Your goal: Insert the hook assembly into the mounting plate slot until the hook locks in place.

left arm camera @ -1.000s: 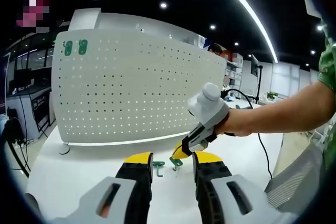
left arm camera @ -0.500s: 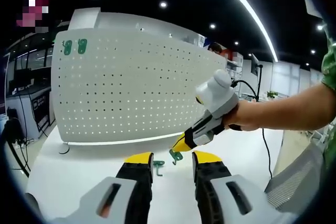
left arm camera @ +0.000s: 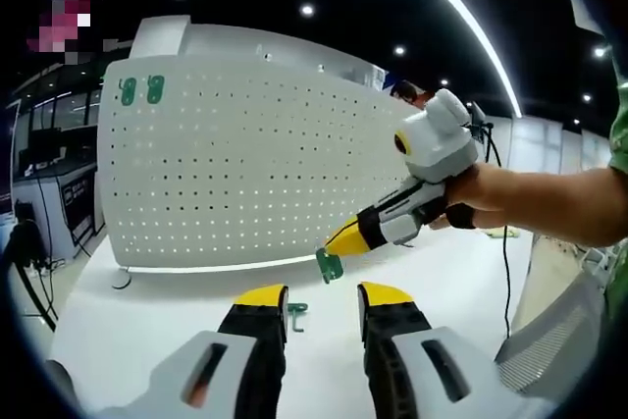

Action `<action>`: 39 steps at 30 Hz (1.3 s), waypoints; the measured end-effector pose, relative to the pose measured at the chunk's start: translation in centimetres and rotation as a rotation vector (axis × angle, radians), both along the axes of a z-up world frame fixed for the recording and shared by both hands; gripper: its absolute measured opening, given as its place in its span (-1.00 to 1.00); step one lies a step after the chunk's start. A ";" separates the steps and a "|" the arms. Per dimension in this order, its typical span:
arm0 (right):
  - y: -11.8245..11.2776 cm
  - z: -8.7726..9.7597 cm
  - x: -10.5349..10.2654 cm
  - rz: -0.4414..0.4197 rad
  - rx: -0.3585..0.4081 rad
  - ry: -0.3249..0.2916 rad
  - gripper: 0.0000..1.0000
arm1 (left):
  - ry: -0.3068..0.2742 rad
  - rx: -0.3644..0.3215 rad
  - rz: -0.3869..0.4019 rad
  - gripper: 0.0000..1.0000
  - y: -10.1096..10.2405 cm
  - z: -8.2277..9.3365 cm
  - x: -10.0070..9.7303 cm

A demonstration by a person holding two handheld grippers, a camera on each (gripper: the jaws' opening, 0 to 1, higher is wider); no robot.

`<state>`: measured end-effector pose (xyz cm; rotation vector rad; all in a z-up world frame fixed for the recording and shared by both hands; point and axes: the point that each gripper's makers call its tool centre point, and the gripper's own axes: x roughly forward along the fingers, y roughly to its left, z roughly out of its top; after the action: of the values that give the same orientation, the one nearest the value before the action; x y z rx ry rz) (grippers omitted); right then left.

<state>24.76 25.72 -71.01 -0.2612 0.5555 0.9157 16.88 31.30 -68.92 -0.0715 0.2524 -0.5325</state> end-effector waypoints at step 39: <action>1.3 11.6 -4.4 0.009 0.272 -0.135 -1.00 | -0.171 -0.006 -0.025 -0.53 -2.7 8.2 1.7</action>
<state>20.39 27.00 -59.42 -0.0787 0.3006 0.9629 18.59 28.55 -60.74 -0.0289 0.0851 -0.5613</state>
